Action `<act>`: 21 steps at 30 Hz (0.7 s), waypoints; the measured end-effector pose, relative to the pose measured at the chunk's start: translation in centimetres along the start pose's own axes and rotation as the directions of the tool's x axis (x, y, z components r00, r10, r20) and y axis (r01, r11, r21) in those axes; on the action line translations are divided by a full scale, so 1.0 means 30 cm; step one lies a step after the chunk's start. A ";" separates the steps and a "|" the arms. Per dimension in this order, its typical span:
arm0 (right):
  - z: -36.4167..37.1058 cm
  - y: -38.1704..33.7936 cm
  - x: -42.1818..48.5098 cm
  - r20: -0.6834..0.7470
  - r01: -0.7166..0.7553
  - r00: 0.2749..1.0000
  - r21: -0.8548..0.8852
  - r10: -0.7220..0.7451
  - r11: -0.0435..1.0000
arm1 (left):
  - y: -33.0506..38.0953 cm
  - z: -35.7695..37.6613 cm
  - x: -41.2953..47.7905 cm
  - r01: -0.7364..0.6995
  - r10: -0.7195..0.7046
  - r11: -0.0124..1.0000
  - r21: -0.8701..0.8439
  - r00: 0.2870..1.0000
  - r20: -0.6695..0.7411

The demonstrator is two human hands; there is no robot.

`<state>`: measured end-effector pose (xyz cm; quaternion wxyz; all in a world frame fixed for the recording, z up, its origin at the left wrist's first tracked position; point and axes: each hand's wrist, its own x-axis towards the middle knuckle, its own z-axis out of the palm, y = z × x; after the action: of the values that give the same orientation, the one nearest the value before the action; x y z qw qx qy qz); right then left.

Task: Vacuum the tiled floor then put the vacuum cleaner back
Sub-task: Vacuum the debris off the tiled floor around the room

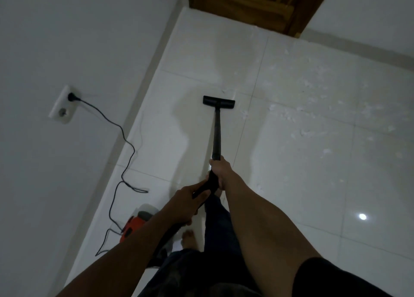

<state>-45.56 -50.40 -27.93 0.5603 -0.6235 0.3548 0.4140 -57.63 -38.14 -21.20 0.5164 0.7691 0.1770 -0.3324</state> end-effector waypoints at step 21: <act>-0.033 -0.929 0.448 -0.170 0.009 0.985 -0.036 -0.015 0.999 | 0.626 -0.427 0.736 0.027 -0.029 0.995 0.095 0.999 0.017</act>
<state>-14.72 -47.74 -28.90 0.5195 -0.6686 0.3902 0.3617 -26.06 -35.62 -20.68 0.4762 0.7872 0.1671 -0.3546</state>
